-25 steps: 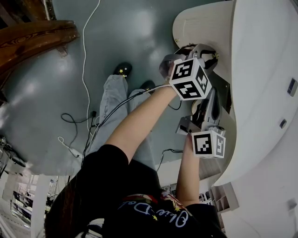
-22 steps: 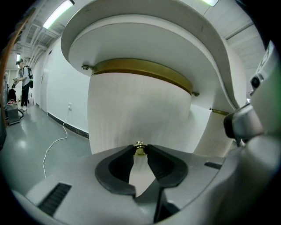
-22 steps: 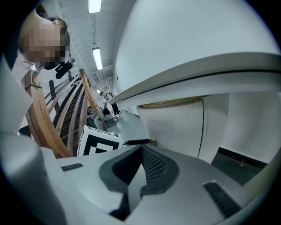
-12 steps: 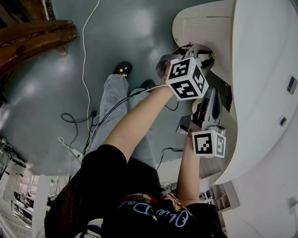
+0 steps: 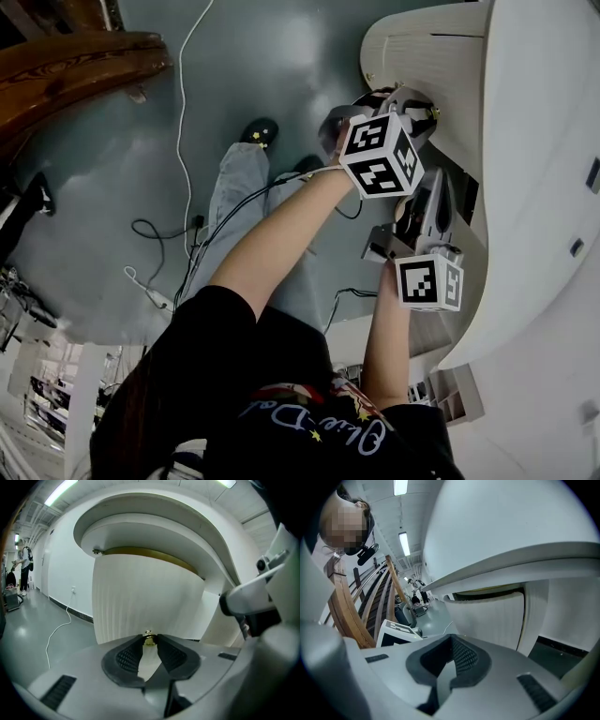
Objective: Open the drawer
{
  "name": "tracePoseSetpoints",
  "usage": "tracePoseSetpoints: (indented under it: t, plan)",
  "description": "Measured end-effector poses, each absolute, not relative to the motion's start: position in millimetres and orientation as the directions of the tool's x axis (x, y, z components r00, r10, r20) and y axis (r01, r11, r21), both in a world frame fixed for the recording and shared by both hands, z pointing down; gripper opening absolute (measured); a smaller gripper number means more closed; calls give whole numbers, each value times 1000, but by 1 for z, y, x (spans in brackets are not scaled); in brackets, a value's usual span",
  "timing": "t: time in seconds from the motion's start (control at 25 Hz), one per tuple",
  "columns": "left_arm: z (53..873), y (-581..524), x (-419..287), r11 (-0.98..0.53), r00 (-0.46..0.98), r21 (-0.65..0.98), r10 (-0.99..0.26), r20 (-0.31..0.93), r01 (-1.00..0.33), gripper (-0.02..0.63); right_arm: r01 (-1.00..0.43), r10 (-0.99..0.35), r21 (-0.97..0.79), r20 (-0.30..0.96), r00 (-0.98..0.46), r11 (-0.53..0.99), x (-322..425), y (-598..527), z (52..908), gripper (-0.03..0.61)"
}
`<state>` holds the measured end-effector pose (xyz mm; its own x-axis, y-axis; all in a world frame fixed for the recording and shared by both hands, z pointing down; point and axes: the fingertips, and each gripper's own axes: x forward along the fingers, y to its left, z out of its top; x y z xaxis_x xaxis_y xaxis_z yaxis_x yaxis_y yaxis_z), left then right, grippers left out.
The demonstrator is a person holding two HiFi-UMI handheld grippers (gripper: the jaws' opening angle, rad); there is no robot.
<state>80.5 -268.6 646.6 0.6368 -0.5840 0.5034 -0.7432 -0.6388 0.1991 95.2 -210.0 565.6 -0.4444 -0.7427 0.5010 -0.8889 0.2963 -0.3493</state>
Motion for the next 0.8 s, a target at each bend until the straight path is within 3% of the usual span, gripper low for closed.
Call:
tracePoseSetpoints:
  t: [0.8]
  plan:
    - [648, -236, 61, -708, 669, 188, -496, 554, -681, 98, -886, -752, -365, 487, -445, 287, 89, -190, 550, -2]
